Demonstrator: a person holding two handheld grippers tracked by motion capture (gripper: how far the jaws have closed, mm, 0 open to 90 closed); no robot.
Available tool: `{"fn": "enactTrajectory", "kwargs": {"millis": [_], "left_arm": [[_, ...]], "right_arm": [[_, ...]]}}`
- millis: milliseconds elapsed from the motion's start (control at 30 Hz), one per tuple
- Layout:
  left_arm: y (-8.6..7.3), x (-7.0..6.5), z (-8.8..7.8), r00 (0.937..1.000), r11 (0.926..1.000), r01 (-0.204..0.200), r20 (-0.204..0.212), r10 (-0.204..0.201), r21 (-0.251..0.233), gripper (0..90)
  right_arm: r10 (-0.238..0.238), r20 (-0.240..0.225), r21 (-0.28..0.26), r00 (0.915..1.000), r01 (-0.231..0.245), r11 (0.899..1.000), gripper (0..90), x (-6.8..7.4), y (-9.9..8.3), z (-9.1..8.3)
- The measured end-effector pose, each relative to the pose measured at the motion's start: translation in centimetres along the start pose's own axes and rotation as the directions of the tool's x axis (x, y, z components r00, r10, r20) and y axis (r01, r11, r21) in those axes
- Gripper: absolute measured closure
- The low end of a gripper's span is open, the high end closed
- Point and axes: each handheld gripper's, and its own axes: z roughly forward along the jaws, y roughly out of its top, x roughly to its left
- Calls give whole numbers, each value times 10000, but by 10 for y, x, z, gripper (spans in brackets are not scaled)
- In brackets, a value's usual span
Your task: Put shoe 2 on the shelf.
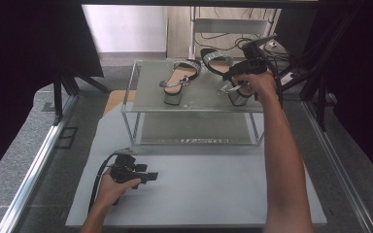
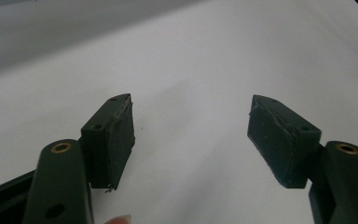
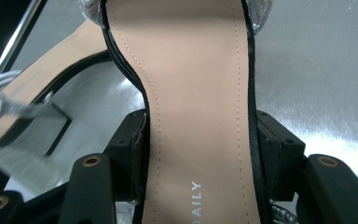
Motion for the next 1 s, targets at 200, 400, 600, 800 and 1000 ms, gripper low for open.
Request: {"fn": "enactTrajectory", "kwargs": {"millis": [200,400,600,800,1000], "left_arm": [[0,0,-2,10000,10000,-2,37,2,-59,315],[0,-1,-1,9999,10000,-29,101,29,-67,315],[0,-1,-1,9999,10000,-20,100,21,-76,315],[0,-1,-1,9999,10000,-42,98,43,-86,316],[0,-4,3,9999,10000,-78,106,78,17,315]], "right_arm": [[110,611,212,9981,-123,9997,427,-1,8,13],[322,1197,565,9923,-392,9976,426,-2,12,27],[410,1680,849,9849,-559,9948,423,0,15,35],[122,2208,1050,9752,-362,9938,413,5,16,41],[171,2065,510,9783,-282,9983,294,10,17,36]]}}
